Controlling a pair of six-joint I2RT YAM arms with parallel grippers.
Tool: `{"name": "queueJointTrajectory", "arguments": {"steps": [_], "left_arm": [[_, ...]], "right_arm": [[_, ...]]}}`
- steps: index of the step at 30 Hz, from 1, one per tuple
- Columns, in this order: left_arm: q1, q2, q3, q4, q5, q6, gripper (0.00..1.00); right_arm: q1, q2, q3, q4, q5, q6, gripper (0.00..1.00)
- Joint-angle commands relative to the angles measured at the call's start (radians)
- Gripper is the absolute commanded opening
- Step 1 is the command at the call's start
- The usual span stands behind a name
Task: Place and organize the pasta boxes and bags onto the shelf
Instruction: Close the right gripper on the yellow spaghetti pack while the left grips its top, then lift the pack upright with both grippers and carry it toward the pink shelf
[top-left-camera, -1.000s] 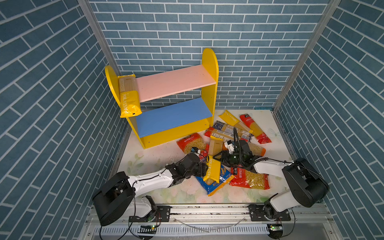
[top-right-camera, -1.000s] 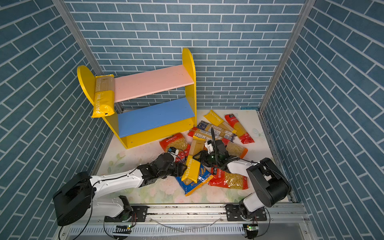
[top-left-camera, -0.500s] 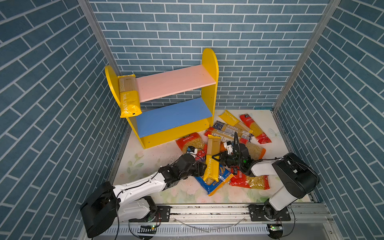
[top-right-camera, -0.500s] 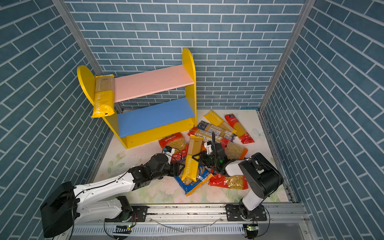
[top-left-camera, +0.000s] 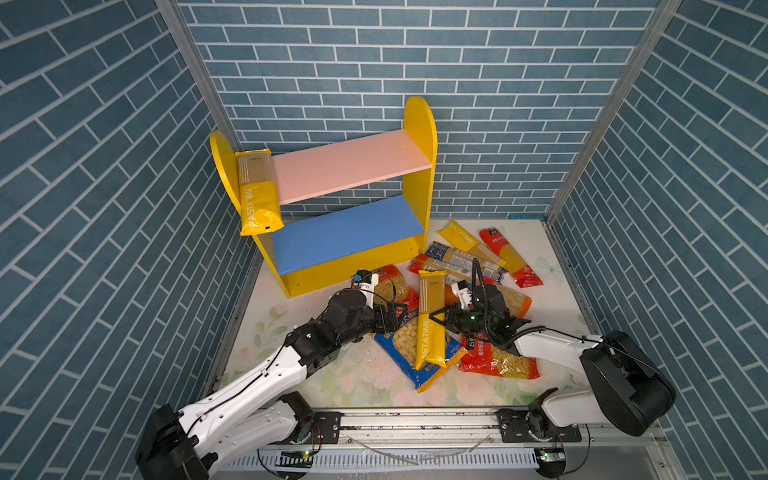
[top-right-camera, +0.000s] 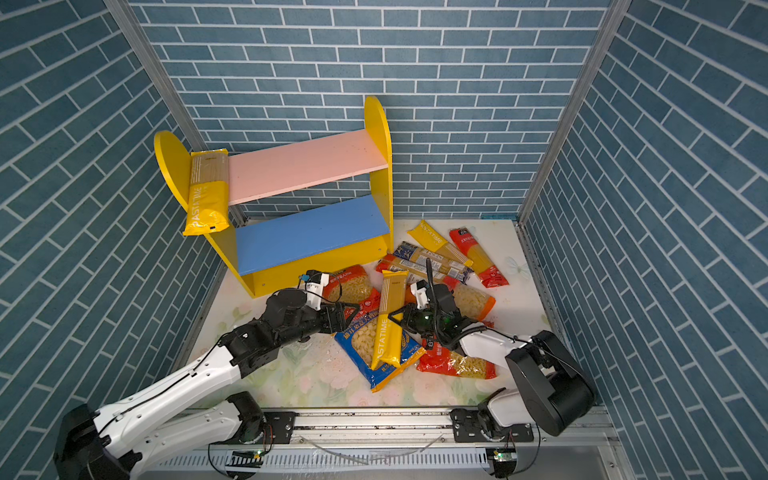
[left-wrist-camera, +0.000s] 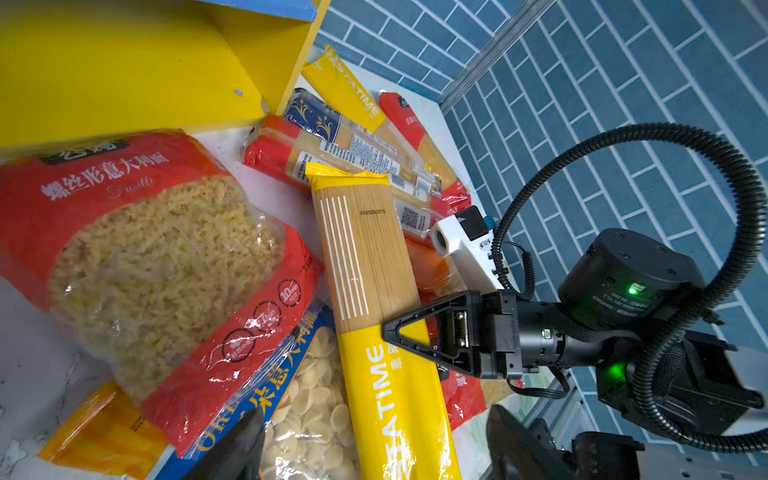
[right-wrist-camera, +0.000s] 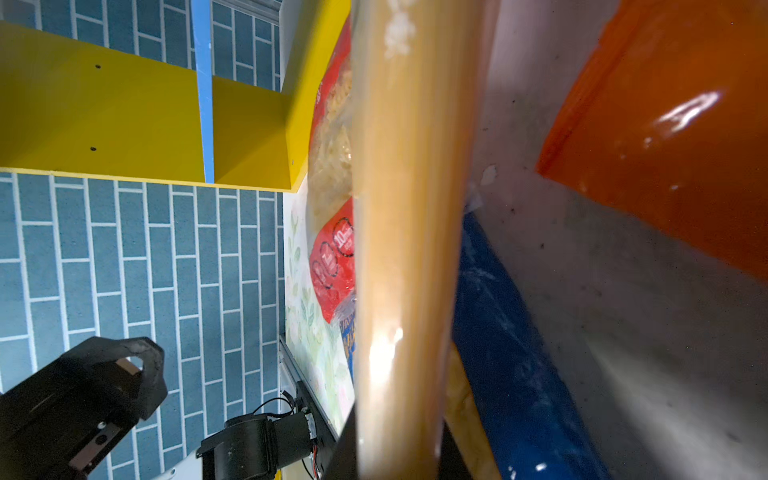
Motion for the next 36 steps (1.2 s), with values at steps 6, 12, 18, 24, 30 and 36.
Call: {"name": "queueJointTrajectory", "arguments": {"steps": [6, 12, 18, 24, 30, 36], "left_arm": [[0.076, 0.052, 0.040, 0.110, 0.174, -0.046, 0.90], [0.112, 0.135, 0.066, 0.252, 0.281, -0.054, 0.91], [0.216, 0.178, 0.048, 0.445, 0.399, -0.140, 0.86], [0.278, 0.242, 0.101, 0.532, 0.508, -0.168, 0.78], [0.275, 0.280, 0.096, 0.654, 0.509, -0.230, 0.66], [0.229, 0.272, 0.097, 0.637, 0.428, -0.228, 0.61]], "right_arm": [[0.019, -0.147, 0.213, 0.023, -0.096, -0.090, 0.05], [0.055, -0.141, 0.313, 0.001, -0.182, -0.123, 0.04], [0.069, -0.144, 0.355, -0.017, -0.261, -0.141, 0.02], [0.076, -0.143, 0.379, -0.038, -0.297, -0.139, 0.00], [0.087, -0.134, 0.419, -0.042, -0.318, -0.121, 0.00], [0.087, -0.079, 0.438, 0.060, -0.395, -0.053, 0.00]]}}
